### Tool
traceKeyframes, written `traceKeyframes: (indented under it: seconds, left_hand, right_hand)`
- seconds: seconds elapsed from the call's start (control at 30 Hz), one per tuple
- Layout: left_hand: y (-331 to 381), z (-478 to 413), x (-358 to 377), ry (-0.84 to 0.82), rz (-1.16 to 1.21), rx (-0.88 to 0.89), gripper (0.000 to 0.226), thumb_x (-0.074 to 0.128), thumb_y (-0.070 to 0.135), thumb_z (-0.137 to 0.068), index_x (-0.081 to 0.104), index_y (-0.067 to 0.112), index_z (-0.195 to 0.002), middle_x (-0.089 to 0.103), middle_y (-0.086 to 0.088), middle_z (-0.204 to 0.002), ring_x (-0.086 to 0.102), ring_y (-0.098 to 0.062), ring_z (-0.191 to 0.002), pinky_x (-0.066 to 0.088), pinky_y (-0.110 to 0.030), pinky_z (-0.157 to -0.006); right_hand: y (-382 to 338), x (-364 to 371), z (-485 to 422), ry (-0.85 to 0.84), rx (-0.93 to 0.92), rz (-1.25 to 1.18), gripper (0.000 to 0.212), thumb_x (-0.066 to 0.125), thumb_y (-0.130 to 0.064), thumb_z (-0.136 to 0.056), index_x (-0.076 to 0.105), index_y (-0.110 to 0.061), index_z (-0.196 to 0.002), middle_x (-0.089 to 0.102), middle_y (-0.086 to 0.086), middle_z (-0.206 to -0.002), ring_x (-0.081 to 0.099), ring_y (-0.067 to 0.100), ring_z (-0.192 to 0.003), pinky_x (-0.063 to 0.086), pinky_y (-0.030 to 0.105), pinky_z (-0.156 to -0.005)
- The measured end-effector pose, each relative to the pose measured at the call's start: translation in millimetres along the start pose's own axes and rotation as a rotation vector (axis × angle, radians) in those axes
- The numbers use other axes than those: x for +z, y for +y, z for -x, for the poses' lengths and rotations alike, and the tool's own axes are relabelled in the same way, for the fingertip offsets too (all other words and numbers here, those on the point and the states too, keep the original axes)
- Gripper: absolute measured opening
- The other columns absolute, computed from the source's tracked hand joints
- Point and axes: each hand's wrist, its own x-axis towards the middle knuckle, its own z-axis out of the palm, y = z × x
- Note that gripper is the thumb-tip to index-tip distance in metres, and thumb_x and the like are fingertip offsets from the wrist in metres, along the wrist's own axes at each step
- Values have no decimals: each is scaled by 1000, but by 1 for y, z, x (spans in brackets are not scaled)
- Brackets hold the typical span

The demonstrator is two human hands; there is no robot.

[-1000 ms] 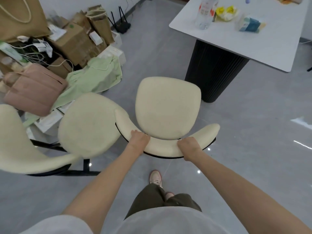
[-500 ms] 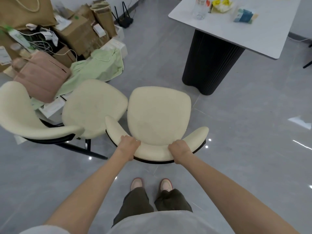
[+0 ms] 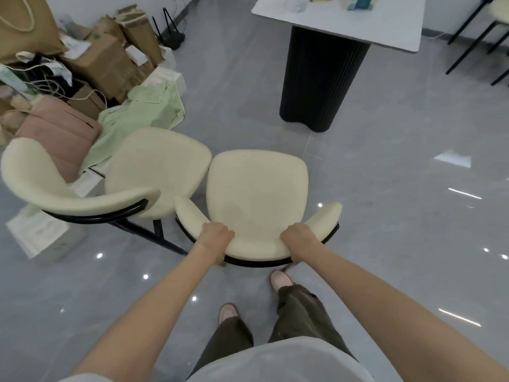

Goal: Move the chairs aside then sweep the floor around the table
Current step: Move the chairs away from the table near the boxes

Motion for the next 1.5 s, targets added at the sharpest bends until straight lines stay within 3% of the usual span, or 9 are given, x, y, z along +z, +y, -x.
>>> traceKeyframes:
  seconds: [0.27,0.47,0.57,0.67,0.83,0.97,1.1,1.3,1.5]
  left_hand:
    - [-31,66,67,-8,-65,76,48,59,18,-83,46,17,-129,59,-5,-120,58,-25,-109,44,-33,-89]
    - [-32,95,93,-10,-22,23,52,58,17,-86,42,18,-135,56,-6,-128,52,-28,-116,37,-35,-98]
    - [-33,100,96,27,61,14,56,56,13,-86,39,20,-139,52,-3,-134,46,-27,-120,29,-35,-107]
    - [-38,114,93,108,183,51,56,52,11,-88,39,22,-141,48,0,-138,44,-22,-124,29,-28,-103]
    - [-56,134,103,304,463,30,54,62,16,-86,48,20,-138,47,-3,-144,45,-22,-130,31,-28,-106]
    - [-95,145,120,453,657,-160,83,70,9,-80,26,20,-150,24,-9,-156,25,-28,-143,26,-41,-116]
    - [-155,140,130,450,645,-351,97,71,3,-76,13,17,-152,11,-8,-159,10,-28,-148,20,-44,-119]
    - [-260,125,166,329,537,-396,102,68,3,-78,1,20,-153,3,-8,-160,3,-29,-148,14,-43,-120]
    - [-342,103,190,191,415,-330,99,72,22,-80,5,21,-152,15,-10,-157,8,-30,-147,6,-45,-119]
  right_hand:
    - [-108,15,34,-21,-16,-72,38,65,-25,-85,59,-10,-120,61,7,-122,58,24,-115,46,29,-93]
    - [-137,26,45,-11,-27,-158,40,65,-27,-85,56,-11,-121,61,8,-120,58,25,-112,46,30,-89]
    - [-137,28,50,-15,-49,-291,48,64,-28,-84,49,-11,-126,59,10,-122,57,27,-111,45,33,-88]
    - [-135,26,53,-15,-96,-387,52,66,-40,-81,50,-15,-124,60,6,-119,57,27,-110,45,34,-84]
    - [-131,10,54,6,-54,-497,59,58,-55,-84,54,-23,-134,58,-1,-130,52,22,-121,43,34,-98]
    - [-152,-14,42,102,-18,-649,41,50,-39,-93,54,-28,-132,61,-3,-127,52,20,-123,42,33,-99]
    - [-186,-53,21,282,-60,-697,44,47,-28,-96,46,-26,-140,54,-1,-138,48,21,-127,39,33,-101]
    - [-269,-116,-41,372,-90,-775,60,49,-23,-94,28,-21,-150,27,1,-155,39,25,-135,40,36,-103]
    - [-327,-168,-103,416,-46,-674,72,51,-12,-89,18,-21,-153,12,4,-160,21,28,-144,31,38,-113]
